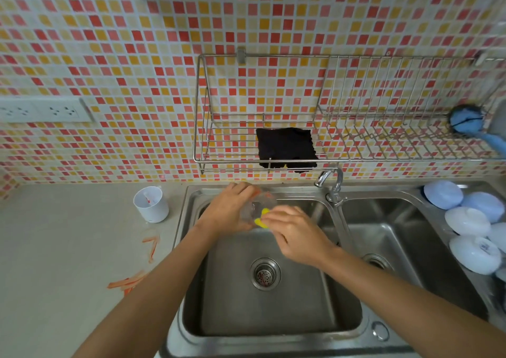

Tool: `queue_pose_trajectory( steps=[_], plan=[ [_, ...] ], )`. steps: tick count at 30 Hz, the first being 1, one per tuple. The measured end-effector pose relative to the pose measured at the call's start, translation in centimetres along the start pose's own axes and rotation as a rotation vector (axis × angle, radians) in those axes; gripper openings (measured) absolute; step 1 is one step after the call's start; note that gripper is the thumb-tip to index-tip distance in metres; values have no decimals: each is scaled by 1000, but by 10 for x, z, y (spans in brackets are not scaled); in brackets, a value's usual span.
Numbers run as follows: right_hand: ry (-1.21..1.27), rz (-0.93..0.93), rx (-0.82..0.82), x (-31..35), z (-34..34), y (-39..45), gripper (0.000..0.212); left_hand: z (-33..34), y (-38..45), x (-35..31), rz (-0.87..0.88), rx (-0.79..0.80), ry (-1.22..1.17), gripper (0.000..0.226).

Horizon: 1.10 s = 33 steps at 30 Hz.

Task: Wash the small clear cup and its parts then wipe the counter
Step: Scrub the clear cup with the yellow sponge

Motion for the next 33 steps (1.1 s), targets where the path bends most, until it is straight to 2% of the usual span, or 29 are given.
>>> queue_pose_trajectory(
  steps=[3,11,13,15,20,25,29,33],
  plan=[
    [102,79,97,-9,1,-1,30,4,-6,-6,19,2,-49,70],
    [-248,-123,74,-16,-3,5,36,7,3,0,0,55,-98,74],
    [-247,-155,16,-15,0,4,26,7,0,0,-4,56,-112,75],
    [-215,-159,-48,-16,0,7,27,7,-2,-2,-11,17,-144,76],
    [-150,-141,-114,-16,-1,12,13,5,-10,-1,-125,-89,-250,83],
    [-145,-48,-145,-12,3,17,13,23,-16,-9,-329,-178,-433,117],
    [-109,0,-177,-1,1,16,18,32,-16,-4,-407,-251,-384,103],
    [-43,34,-217,10,4,10,19,25,-14,-3,-333,-278,-307,84]
  ],
)
Point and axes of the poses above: each hand's wrist, its own y-axis towards the middle knuckle, its own z-axis out of the palm, x = y × z, the point moved 4 cm from there along y, towards the middle knuckle, and after that the axes turned 14 degrees about z, right-handed, at the moved point
